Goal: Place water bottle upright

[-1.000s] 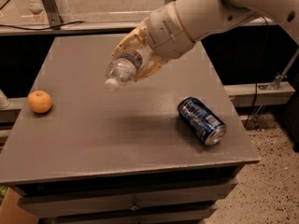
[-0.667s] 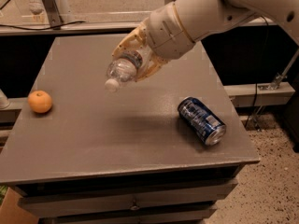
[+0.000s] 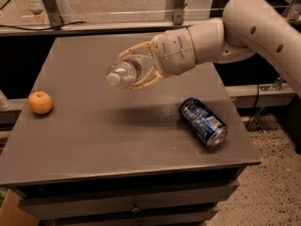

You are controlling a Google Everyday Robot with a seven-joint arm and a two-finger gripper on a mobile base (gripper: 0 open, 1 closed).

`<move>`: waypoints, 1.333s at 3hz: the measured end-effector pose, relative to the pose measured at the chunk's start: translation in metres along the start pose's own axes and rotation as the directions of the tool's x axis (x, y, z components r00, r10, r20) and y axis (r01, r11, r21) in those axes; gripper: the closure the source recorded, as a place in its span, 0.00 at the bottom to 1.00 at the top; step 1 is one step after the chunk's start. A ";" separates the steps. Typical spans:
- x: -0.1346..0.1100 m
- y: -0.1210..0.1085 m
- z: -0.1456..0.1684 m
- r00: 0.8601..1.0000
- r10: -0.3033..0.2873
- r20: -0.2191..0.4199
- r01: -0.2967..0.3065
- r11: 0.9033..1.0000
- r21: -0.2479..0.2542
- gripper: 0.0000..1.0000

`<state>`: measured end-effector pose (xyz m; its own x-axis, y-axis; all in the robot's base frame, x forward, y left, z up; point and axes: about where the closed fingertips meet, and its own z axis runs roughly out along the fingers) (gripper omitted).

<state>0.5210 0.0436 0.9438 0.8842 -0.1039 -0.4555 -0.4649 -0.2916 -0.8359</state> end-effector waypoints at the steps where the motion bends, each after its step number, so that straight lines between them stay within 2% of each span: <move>1: -0.004 -0.004 -0.008 0.975 0.165 0.151 -0.195 0.959 0.208 1.00; 2: -0.005 -0.027 -0.041 0.963 0.204 0.177 -0.259 0.884 0.390 1.00; 3: -0.005 -0.027 -0.041 0.963 0.204 0.177 -0.259 0.884 0.389 1.00; 4: 0.006 -0.023 -0.043 0.949 0.246 0.196 -0.305 0.875 0.376 1.00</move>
Offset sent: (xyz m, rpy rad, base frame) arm 0.0283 -0.0769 0.0634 0.6260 0.2483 -0.2979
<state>0.5386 0.0093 0.9734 0.7156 0.0161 -0.6983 -0.6937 0.1338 -0.7077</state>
